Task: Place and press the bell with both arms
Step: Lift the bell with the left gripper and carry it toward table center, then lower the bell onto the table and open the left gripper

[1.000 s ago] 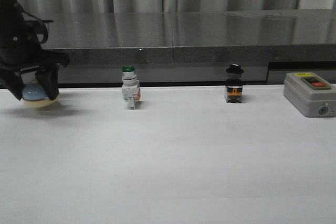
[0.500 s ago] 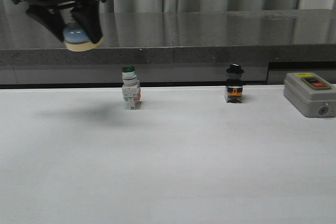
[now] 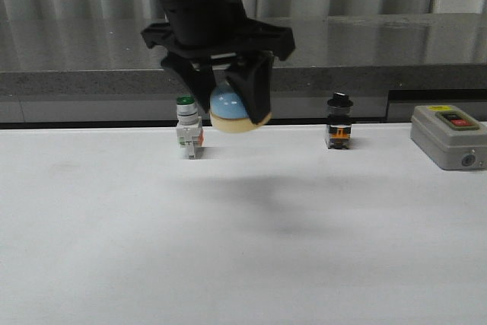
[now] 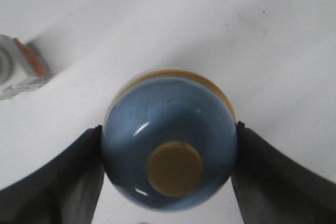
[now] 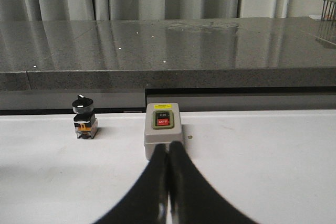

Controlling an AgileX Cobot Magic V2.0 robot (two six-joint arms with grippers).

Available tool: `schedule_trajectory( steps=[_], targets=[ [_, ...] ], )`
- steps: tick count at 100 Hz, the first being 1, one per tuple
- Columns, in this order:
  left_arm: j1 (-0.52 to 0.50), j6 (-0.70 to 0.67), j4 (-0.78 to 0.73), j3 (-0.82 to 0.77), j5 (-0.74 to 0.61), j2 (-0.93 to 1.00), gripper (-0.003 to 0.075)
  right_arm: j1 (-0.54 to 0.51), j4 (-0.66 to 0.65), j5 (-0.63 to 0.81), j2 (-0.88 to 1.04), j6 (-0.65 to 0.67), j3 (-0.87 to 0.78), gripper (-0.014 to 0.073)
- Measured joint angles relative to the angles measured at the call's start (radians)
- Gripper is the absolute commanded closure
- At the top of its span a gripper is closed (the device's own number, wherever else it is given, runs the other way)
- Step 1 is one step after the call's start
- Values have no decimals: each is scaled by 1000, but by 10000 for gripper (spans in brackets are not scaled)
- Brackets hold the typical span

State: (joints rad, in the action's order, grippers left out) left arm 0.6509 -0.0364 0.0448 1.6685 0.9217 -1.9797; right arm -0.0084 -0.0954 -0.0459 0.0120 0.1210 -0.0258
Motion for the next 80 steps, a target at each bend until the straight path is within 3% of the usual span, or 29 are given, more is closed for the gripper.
schedule_trajectory(
  steps=[47,72,80],
  targets=[
    [38,0,6,0,-36,-177,486,0,0,0,0,0,0,654],
    [38,0,19,0,-48,-179,227,0,0,0,0,0,0,654],
    [38,0,19,0,-48,-179,212,0,0,0,0,0,0,654]
  ],
)
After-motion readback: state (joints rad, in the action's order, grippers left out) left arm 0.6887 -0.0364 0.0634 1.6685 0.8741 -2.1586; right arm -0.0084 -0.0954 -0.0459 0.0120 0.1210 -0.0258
